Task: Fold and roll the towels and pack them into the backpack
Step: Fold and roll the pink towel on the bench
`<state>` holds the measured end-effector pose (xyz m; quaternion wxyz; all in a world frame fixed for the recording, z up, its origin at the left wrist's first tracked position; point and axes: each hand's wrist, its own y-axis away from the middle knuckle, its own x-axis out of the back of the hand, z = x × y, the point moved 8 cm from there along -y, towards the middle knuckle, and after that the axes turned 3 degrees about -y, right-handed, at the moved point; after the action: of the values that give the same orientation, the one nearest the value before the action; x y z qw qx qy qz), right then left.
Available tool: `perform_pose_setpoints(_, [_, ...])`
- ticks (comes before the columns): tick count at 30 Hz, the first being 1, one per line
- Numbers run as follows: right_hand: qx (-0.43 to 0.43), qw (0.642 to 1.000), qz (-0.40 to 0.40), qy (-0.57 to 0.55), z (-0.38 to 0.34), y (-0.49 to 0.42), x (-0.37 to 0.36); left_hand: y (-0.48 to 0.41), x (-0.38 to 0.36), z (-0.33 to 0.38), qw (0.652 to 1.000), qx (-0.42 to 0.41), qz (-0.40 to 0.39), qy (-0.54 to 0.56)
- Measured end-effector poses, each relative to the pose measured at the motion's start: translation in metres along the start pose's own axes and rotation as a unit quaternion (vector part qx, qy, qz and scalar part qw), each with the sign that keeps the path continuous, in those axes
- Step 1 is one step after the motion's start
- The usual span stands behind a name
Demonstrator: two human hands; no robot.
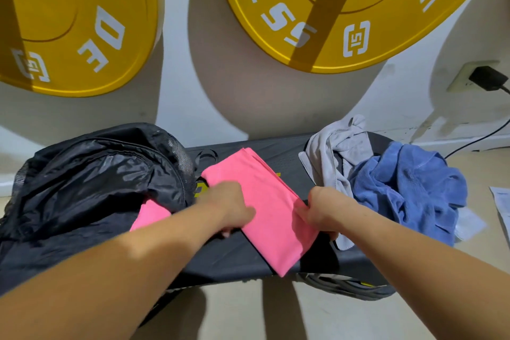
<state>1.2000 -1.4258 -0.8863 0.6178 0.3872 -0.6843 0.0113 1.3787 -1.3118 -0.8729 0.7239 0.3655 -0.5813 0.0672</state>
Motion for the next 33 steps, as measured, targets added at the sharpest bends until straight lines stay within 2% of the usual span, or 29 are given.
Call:
perform_pose_setpoints(1, [0.001, 1.0, 0.0, 0.021, 0.0, 0.0, -0.002, 0.01, -0.024, -0.001, 0.996, 0.018, -0.054, 0.075])
perform_pose_setpoints(2, [-0.002, 0.999, -0.004, 0.038, 0.0, 0.001, -0.003, 0.018, -0.041, 0.0, 0.984, 0.034, -0.075, 0.157])
perform_pose_setpoints(4, [-0.005, 0.998, -0.021, 0.062, -0.002, 0.007, -0.003, 0.022, -0.053, 0.004, 0.96, 0.04, -0.007, 0.277])
perform_pose_setpoints(6, [0.006, 0.996, -0.05, 0.078, -0.006, 0.017, -0.006, 0.025, -0.048, 0.003, 0.943, 0.044, 0.069, 0.323])
perform_pose_setpoints(11, [0.077, 0.994, -0.049, 0.054, -0.027, 0.031, -0.025, 0.031, -0.025, -0.031, 0.954, 0.014, 0.127, 0.272])
perform_pose_setpoints(15, [0.123, 0.985, -0.106, 0.052, -0.065, 0.048, -0.055, 0.049, -0.005, -0.065, 0.972, -0.033, 0.167, 0.162])
perform_pose_setpoints(17, [0.154, 0.974, -0.064, 0.155, -0.079, 0.052, -0.055, 0.067, -0.004, -0.068, 0.972, -0.075, 0.2, 0.099])
perform_pose_setpoints(19, [0.208, 0.952, 0.04, 0.22, -0.092, 0.058, -0.043, 0.088, -0.013, -0.053, 0.956, -0.183, 0.224, 0.057])
perform_pose_setpoints(21, [0.285, 0.932, 0.124, 0.188, -0.102, 0.071, -0.033, 0.108, -0.032, -0.03, 0.933, -0.3, 0.198, -0.003])
perform_pose_setpoints(22, [0.323, 0.924, 0.138, 0.15, -0.105, 0.077, -0.033, 0.114, -0.044, -0.024, 0.922, -0.337, 0.184, -0.041])
perform_pose_setpoints(25, [0.417, 0.898, 0.114, 0.081, -0.109, 0.092, -0.049, 0.116, -0.068, -0.022, 0.91, -0.349, 0.188, -0.12])
perform_pose_setpoints(27, [0.447, 0.876, 0.131, 0.123, -0.106, 0.094, -0.066, 0.116, -0.072, -0.026, 0.909, -0.344, 0.205, -0.116])
perform_pose_setpoints(29, [0.439, 0.868, 0.156, 0.174, -0.101, 0.09, -0.075, 0.115, -0.07, -0.028, 0.913, -0.342, 0.208, -0.078])
perform_pose_setpoints(33, [0.444, 0.849, 0.213, 0.191, -0.097, 0.088, -0.073, 0.104, -0.058, -0.046, 0.934, -0.295, 0.185, 0.084])
